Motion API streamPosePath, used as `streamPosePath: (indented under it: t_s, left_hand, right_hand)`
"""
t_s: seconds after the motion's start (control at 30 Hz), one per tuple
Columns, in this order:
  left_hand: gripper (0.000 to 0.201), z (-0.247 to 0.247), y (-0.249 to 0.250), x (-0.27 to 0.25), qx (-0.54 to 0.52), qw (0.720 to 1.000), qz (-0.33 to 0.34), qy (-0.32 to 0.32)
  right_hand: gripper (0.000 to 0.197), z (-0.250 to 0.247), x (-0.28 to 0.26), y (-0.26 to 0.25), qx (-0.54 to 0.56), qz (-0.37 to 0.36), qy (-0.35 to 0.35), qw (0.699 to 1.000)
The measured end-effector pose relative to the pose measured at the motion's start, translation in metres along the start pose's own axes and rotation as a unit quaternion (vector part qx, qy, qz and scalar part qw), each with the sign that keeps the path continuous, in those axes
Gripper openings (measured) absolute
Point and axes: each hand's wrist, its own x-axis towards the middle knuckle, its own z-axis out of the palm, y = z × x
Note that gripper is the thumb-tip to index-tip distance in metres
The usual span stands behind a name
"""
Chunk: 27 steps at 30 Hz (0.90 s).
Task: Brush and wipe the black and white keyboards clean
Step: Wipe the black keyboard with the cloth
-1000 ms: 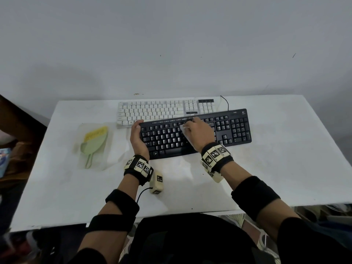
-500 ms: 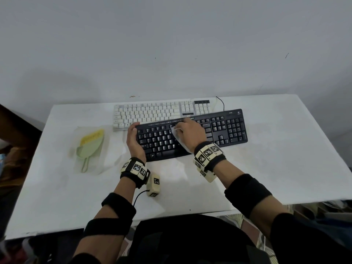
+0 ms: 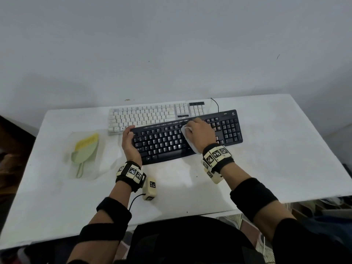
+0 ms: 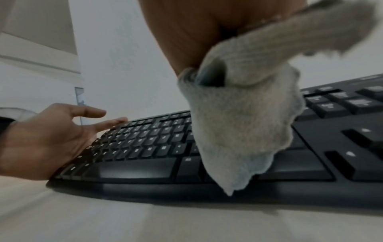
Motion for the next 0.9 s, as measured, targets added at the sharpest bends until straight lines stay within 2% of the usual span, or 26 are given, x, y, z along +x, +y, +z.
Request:
streamPosePath:
  t_s: [0.07,0.27,0.4,0.47,0.57,0.67,0.77,0.9]
  left_hand:
    - [0.032,-0.001,-0.001,0.001,-0.008,1.0,-0.006,-0.002]
    - [0.03,-0.002,-0.004,0.002,-0.017,1.0,0.006,-0.008]
    - [0.032,-0.008,-0.01,0.008,0.007,1.0,0.005,-0.013]
    - [0.032,-0.007,-0.008,0.007,0.011,1.0,0.007,-0.012]
    - [0.034,-0.01,-0.011,0.008,0.013,1.0,0.002,-0.015]
    - [0.045,-0.013,-0.013,0.01,0.016,1.0,-0.019,-0.012]
    - [0.036,-0.01,-0.01,0.008,0.008,1.0,-0.004,-0.012]
    - [0.032,-0.01,-0.012,0.009,0.003,1.0,0.016,-0.01]
  right_hand:
    - [0.023,-0.002,0.0,0.006,-0.001,0.019,0.003,1.0]
    - [0.024,-0.021,0.006,0.038,-0.014,0.152,0.024,0.988]
    - [0.024,-0.021,0.004,0.023,0.032,0.118,0.038,0.992]
    - [0.024,-0.017,0.005,0.013,0.037,0.103,0.021,0.994]
    - [0.026,-0.014,0.006,0.011,0.023,0.138,-0.003,0.99]
    - [0.029,-0.019,0.008,0.027,0.014,0.197,0.004,0.98]
    - [0.031,-0.027,0.011,0.042,0.028,0.256,0.011,0.966]
    - [0.026,-0.027,0.012,0.032,0.061,0.216,0.024,0.974]
